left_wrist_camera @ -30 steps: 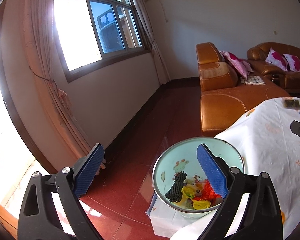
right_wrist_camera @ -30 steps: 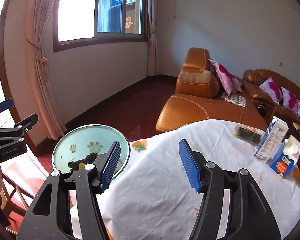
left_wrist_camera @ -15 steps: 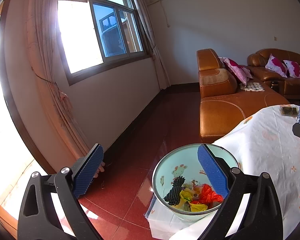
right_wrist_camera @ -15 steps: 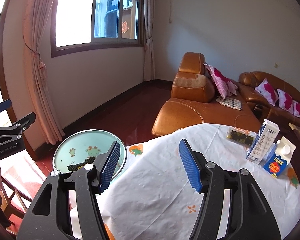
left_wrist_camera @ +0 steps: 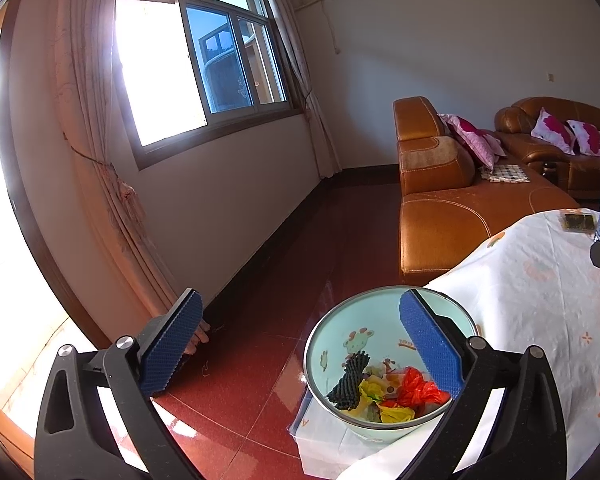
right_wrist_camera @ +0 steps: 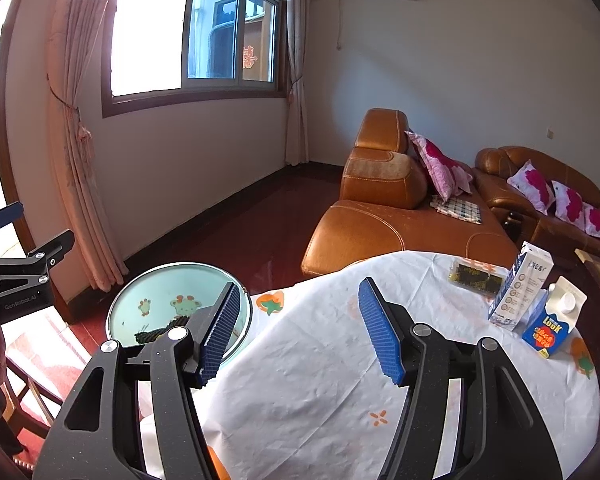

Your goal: Collect trash

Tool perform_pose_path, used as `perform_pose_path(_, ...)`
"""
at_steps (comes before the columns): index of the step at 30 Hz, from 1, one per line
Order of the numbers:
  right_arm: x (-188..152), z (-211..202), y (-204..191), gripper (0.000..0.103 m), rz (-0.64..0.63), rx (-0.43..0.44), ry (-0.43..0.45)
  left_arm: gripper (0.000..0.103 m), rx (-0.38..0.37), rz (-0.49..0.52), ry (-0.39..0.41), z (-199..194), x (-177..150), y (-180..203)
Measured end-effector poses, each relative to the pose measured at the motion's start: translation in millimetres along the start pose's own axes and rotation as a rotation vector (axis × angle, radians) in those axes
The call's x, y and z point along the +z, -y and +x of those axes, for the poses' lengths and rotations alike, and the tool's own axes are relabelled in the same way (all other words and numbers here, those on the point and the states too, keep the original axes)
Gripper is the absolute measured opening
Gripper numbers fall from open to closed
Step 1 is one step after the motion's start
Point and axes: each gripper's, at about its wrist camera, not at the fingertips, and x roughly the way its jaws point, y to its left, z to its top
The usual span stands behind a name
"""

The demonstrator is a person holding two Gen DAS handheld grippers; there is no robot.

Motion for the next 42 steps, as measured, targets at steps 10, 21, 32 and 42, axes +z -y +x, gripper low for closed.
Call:
perform_pose_path(10, 6, -5, -3, 0.064, -0.013, -0.005, 0.019, 0.097, -0.010, 0.006, 0.000, 1, 2, 2)
perform_pose_path(21, 8, -11, 0, 0.066, -0.008, -0.012, 0.036, 0.097, -0.039, 0.023, 0.007, -2, 1, 7)
perform_pose_path(32, 1, -13, 4, 0.068, 0.006, -0.013, 0.031, 0.097, -0.029, 0.044, 0.035, -7, 1, 13)
perform_pose_path(42, -4, -18, 12, 0.072, 0.016, -0.022, 0.031, 0.097, -0.036, 0.042, 0.036, -9, 0, 15)
